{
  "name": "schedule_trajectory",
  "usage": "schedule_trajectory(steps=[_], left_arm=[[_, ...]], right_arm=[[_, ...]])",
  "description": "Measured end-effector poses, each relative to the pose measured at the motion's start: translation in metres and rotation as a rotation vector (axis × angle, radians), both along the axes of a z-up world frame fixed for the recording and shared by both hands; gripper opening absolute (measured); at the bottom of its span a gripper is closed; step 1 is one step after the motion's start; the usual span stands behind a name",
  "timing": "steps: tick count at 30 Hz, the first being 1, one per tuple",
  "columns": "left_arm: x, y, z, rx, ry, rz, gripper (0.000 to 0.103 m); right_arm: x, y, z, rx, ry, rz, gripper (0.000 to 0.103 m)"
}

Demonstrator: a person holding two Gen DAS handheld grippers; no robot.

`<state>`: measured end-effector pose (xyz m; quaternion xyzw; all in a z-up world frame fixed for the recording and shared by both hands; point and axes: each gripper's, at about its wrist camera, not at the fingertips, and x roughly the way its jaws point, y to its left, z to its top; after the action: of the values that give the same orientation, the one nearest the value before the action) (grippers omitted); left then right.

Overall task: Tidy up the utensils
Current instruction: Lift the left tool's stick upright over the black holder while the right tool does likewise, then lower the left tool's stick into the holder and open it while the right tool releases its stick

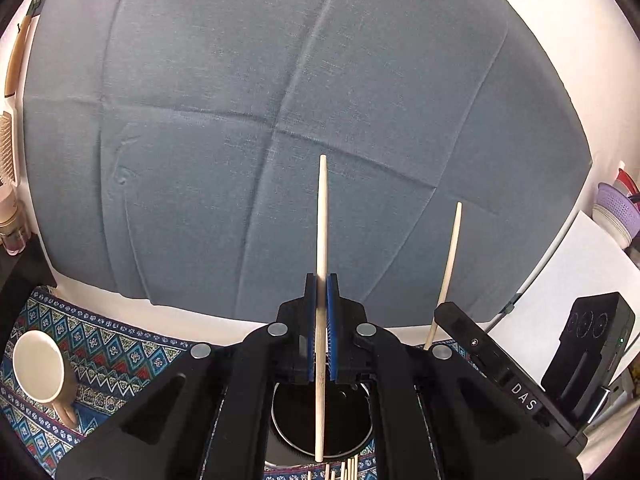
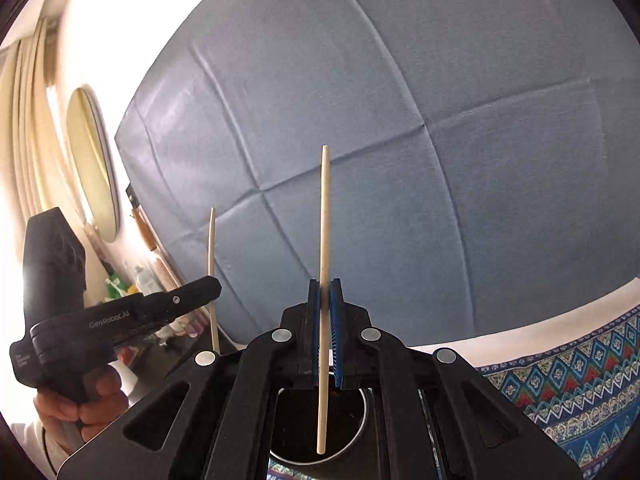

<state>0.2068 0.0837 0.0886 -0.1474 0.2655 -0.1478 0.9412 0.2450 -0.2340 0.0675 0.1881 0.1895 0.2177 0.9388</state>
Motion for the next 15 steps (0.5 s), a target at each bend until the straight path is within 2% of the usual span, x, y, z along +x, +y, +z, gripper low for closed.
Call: schedule_trajectory(steps=[3,10,13,15], left_arm=[[0.007,-0.001,-0.006,-0.01,-0.019,0.006,0.005],[0.014,-0.009,-0.032,-0.011,-0.029,-0.017,0.005],[0.012,-0.015,-0.043,0.03,-0.038,-0.009,0.005],[0.012,-0.019,-0.052,0.029,-0.023,-0.014,0.005]], right_arm=[[0.009,0.005,-0.006,0.018,-0.012,0.009,0.005],[0.019,0.018,-0.034,-0.031,0.008,0.034,0.005],[0.022,0.019,-0.048,-0.039,0.041,0.032,0.005],[0.022,0.021,-0.058,-0.043,0.054,0.031,0.005]])
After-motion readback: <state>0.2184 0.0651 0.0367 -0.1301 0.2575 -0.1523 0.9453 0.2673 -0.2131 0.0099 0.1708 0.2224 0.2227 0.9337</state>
